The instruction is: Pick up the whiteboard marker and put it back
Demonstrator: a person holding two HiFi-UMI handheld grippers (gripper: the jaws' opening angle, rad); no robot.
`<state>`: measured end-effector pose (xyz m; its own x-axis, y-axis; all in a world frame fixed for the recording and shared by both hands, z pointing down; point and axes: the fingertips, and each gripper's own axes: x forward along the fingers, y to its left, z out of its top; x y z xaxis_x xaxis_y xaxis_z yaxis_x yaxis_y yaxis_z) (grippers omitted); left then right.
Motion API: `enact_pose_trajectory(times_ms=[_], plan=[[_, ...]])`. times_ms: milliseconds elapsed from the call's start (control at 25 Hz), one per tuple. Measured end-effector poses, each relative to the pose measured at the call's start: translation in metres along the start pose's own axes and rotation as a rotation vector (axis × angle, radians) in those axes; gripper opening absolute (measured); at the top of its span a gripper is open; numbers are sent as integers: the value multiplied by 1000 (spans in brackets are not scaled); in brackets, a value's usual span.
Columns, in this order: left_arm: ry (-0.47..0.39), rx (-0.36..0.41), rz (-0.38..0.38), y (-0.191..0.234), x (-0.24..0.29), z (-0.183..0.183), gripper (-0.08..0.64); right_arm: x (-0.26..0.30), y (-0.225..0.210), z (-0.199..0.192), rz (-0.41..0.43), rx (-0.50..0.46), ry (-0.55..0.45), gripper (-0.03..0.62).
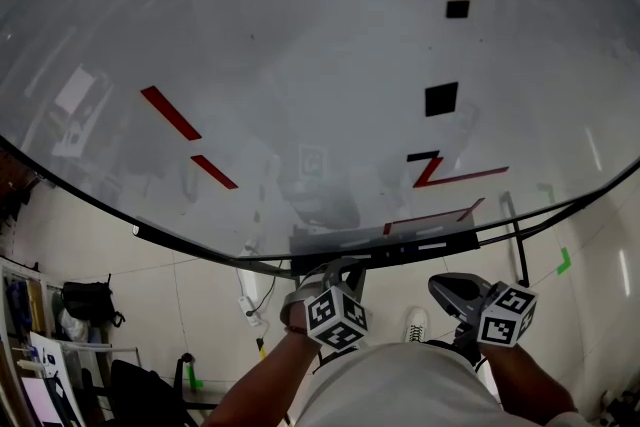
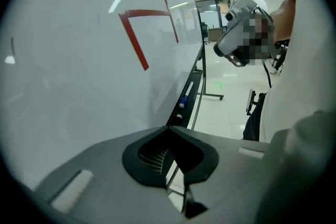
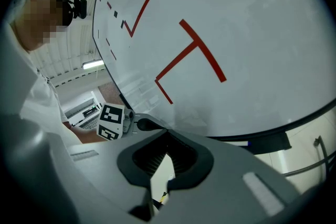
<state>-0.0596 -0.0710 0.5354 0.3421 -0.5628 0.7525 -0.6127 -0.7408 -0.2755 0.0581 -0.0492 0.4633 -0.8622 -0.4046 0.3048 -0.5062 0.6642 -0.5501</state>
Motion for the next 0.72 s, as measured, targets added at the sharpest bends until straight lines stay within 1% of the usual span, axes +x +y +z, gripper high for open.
enact_pose_trajectory(times_ms=[80, 160, 280, 360, 520, 720], plan=[[-34, -74, -19, 1, -5, 0, 15, 2, 2, 0, 8, -2, 3, 2], [-84, -184, -54, 1, -12, 2, 15, 3, 4, 1, 13, -5, 4, 2], [-187, -354, -107, 1, -25, 7, 15, 3, 5, 2, 18, -8, -1, 2], [-236, -428, -122, 1, -34, 8, 15, 3, 5, 2, 17, -7, -2, 2], [-283, -507, -159, -5, -38, 9, 15, 3, 5, 0, 16, -9, 9, 2], [-347, -562, -212, -10, -48, 20, 15, 5, 9, 0, 27, -10, 12, 2]])
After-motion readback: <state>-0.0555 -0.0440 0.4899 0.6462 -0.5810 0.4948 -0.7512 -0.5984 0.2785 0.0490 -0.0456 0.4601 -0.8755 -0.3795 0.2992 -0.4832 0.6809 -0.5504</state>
